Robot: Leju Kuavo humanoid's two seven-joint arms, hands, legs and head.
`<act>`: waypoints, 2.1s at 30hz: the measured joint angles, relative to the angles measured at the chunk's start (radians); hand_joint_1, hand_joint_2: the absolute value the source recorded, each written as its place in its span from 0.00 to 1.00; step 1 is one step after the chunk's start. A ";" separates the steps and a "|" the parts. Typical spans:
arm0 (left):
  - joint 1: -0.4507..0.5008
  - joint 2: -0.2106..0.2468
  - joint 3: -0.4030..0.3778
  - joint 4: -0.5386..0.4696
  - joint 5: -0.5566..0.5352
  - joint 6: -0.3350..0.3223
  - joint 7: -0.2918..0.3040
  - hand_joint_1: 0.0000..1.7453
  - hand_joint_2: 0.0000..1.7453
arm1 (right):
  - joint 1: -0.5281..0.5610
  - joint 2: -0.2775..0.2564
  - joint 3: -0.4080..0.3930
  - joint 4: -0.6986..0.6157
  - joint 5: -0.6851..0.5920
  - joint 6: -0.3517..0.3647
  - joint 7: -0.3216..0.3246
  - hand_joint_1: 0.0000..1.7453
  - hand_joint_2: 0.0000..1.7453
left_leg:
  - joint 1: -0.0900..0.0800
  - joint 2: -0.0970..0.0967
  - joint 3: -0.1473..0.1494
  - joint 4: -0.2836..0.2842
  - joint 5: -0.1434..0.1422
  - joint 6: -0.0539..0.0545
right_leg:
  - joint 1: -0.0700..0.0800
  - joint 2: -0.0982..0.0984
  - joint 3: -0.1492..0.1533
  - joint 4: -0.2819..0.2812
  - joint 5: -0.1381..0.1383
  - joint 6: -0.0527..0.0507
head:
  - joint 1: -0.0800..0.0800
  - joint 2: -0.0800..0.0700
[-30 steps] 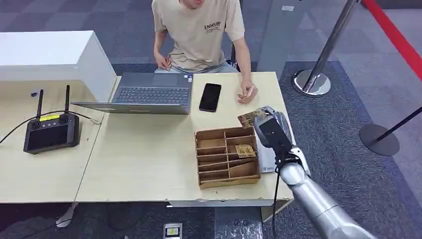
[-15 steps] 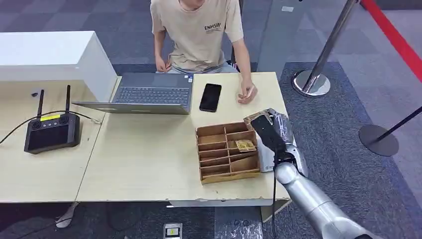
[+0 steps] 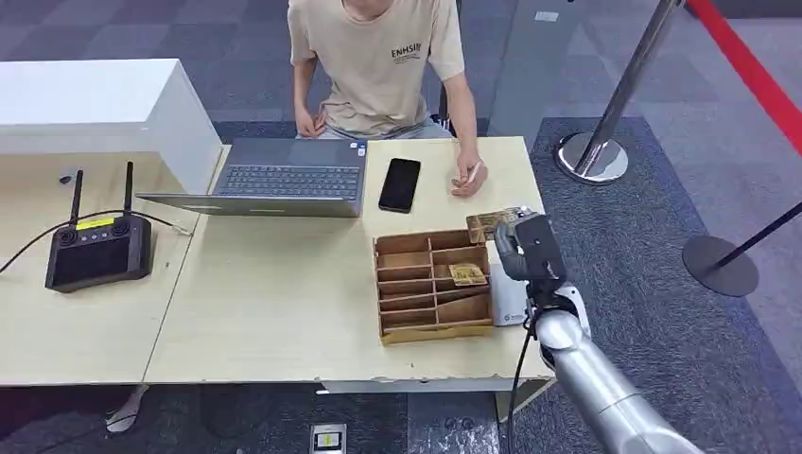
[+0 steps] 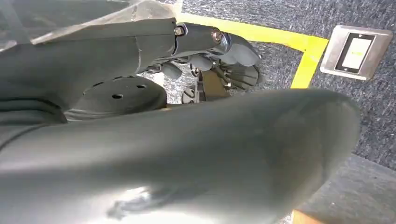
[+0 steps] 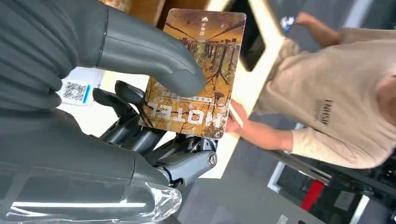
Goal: Pass the card to the sensor for recognition and then transmit it.
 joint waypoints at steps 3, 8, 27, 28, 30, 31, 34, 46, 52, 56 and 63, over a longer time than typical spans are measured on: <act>0.000 0.000 0.000 0.000 0.000 0.000 -0.002 0.00 0.00 | 0.011 -0.001 -0.014 -0.031 -0.051 0.009 -0.019 1.00 1.00 | 0.000 0.000 0.000 0.000 0.000 0.000 | 0.000 0.000 0.000 0.000 0.000 0.000 | 0.000 0.000; 0.000 0.000 0.000 0.001 0.006 0.002 -0.002 0.00 0.00 | 0.043 -0.008 -0.029 -0.111 -0.093 0.006 -0.034 1.00 1.00 | 0.000 0.000 0.000 0.000 0.000 0.000 | 0.000 0.000 0.000 0.000 0.000 0.000 | 0.000 0.000; 0.001 -0.007 0.019 0.002 0.039 0.021 -0.009 0.00 0.00 | 0.233 -0.062 -0.063 -0.277 0.397 -0.159 0.298 1.00 1.00 | 0.000 0.000 0.000 0.000 0.000 0.000 | 0.000 0.000 0.000 0.000 0.000 0.000 | 0.000 0.000; 0.001 -0.008 0.020 0.002 0.040 0.021 -0.009 0.00 0.00 | 0.238 -0.063 -0.067 -0.274 0.397 -0.159 0.301 1.00 1.00 | 0.000 0.000 0.000 0.000 0.000 0.000 | 0.000 0.000 0.000 0.000 0.000 0.000 | 0.000 0.000; 0.001 -0.010 0.021 0.002 0.041 0.021 -0.008 0.00 0.00 | 0.245 -0.064 -0.072 -0.268 0.388 -0.158 0.307 1.00 1.00 | 0.000 0.000 0.000 0.000 0.000 0.000 | 0.000 0.000 0.000 0.000 0.000 0.000 | 0.000 0.000; 0.001 -0.011 0.021 0.002 0.042 0.021 -0.008 0.00 0.00 | 0.247 -0.065 -0.073 -0.264 0.380 -0.156 0.307 1.00 1.00 | 0.000 0.000 0.000 0.000 0.000 0.000 | 0.000 0.000 0.000 0.000 0.000 0.000 | 0.000 0.000; 0.001 -0.013 0.021 0.002 0.042 0.023 -0.007 0.00 0.00 | 0.248 -0.067 -0.077 -0.253 0.357 -0.140 0.309 1.00 1.00 | 0.000 0.000 0.000 0.000 0.000 0.000 | 0.000 0.000 0.000 0.000 0.000 0.000 | 0.000 0.000; 0.001 -0.021 0.021 0.002 0.036 0.024 -0.008 0.00 0.00 | 0.206 -0.066 -0.063 -0.142 0.295 -0.019 0.362 1.00 1.00 | 0.000 0.000 -0.001 0.000 0.000 0.000 | 0.000 0.000 0.000 0.000 0.000 0.000 | 0.000 0.000; 0.001 -0.026 0.021 0.002 0.036 0.024 -0.008 0.00 0.00 | 0.175 -0.066 -0.042 -0.081 0.312 -0.016 0.404 1.00 1.00 | 0.000 0.000 -0.001 0.000 0.000 0.000 | 0.000 0.000 0.000 0.000 0.000 0.000 | 0.000 0.000; 0.001 -0.029 0.021 0.002 0.038 0.031 -0.006 0.00 0.00 | 0.165 -0.067 -0.025 -0.057 0.429 -0.061 0.488 1.00 1.00 | 0.000 0.000 -0.001 0.000 0.000 0.000 | 0.000 0.000 0.000 0.000 0.000 0.000 | 0.000 0.000; 0.001 -0.036 0.022 0.002 0.036 0.039 0.002 0.00 0.00 | 0.164 -0.077 -0.003 -0.048 0.655 -0.021 0.651 1.00 1.00 | 0.000 0.000 0.000 0.000 0.000 0.000 | 0.000 0.000 0.000 0.000 0.000 0.000 | 0.000 0.000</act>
